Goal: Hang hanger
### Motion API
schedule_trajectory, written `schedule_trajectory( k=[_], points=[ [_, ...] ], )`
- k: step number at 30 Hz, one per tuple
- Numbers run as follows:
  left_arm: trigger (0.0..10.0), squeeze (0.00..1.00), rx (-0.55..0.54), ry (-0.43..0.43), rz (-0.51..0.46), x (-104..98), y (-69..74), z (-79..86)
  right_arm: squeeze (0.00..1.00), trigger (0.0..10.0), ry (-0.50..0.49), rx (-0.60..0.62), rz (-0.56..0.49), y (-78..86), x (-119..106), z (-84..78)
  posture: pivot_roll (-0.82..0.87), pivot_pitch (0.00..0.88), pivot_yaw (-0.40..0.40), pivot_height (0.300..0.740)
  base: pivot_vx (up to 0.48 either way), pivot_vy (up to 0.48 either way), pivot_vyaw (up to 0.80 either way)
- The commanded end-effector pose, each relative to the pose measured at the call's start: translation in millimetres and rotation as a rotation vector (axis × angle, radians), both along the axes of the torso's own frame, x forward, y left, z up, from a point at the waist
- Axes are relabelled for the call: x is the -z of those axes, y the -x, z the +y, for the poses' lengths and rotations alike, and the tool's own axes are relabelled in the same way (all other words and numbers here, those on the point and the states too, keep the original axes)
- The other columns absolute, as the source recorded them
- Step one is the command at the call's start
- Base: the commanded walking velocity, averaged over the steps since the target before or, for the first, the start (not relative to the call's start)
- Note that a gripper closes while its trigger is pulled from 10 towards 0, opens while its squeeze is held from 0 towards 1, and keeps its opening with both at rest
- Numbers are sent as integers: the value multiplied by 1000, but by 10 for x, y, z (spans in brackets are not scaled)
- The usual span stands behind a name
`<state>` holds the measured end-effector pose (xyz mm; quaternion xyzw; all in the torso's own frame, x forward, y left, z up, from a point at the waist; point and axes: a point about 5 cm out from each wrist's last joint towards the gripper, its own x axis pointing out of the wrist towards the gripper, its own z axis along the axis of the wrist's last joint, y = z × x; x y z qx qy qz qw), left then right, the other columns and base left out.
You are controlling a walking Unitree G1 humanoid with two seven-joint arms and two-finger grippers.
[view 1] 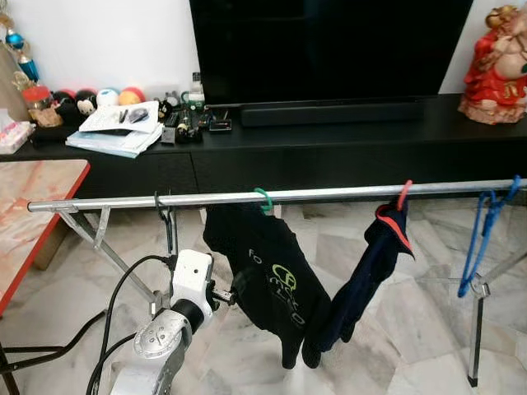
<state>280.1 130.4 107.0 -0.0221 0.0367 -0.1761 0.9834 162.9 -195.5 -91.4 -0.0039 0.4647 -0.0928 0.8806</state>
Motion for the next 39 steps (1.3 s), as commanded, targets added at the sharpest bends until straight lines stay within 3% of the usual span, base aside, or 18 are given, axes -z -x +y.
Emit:
schedule_trajectory(
  k=[1, 9, 13, 18, 21, 24, 27, 29, 31, 34, 39],
  points=[
    [10000, 0, 0, 3, -2, -17, 13, 14, 0, 10000, -2, 3, 15, 25, 15, 17, 93, 58, 48, 740, 307, 0, 0],
    [10000, 0, 24, 9, 3, -15, 27, -15, 0, 10000, -1, 1, 12, 0, 5, 14, 94, 57, 47, 740, 153, 0, 0],
    [10000, 0, 166, 0, 58, 31, 110, -137, 0, 10000, 10, 10, 16, 58, 4, -135, 94, 57, 47, 740, 0, 0, 0],
    [10000, 0, 268, 7, 110, 54, 166, -238, 0, 10000, 17, 17, 21, 105, 6, -216, 98, 55, 45, 740, 0, 0, 0],
    [10000, 0, 400, -26, 139, 51, 221, -374, 0, 10000, 20, 19, 24, 122, 8, -234, 100, 54, 41, 740, 0, 0, 0],
    [10000, 0, 450, -72, 155, 45, 211, -439, 0, 10000, 17, 16, 25, 122, 17, -192, 100, 52, 41, 740, 0, 0, 0],
    [10000, 0, 406, -136, 162, 1, 89, -471, 0, 10000, 7, 6, 24, 90, 28, -62, 100, 52, 41, 740, 0, 0, 0],
    [10000, 0, 264, -161, 219, 2, -67, -432, 0, 10000, 0, -1, 20, 48, 26, 31, 99, 49, 40, 740, 0, 0, 0],
    [10000, 0, 174, -127, 255, -21, -174, -436, 0, 10000, -5, -10, 17, 6, 21, 122, 101, 47, 36, 740, 0, 0, 0],
    [10000, 0, 164, -117, 259, -38, -204, -470, 0, 10000, -8, -15, 16, -12, 19, 171, 104, 46, 32, 740, 0, 0, 0],
    [10000, 0, 127, -60, 311, -106, -310, -679, 0, 10000, -13, -28, 8, -83, -1, 271, 102, 44, 32, 740, 0, 0, 0]
  ],
)
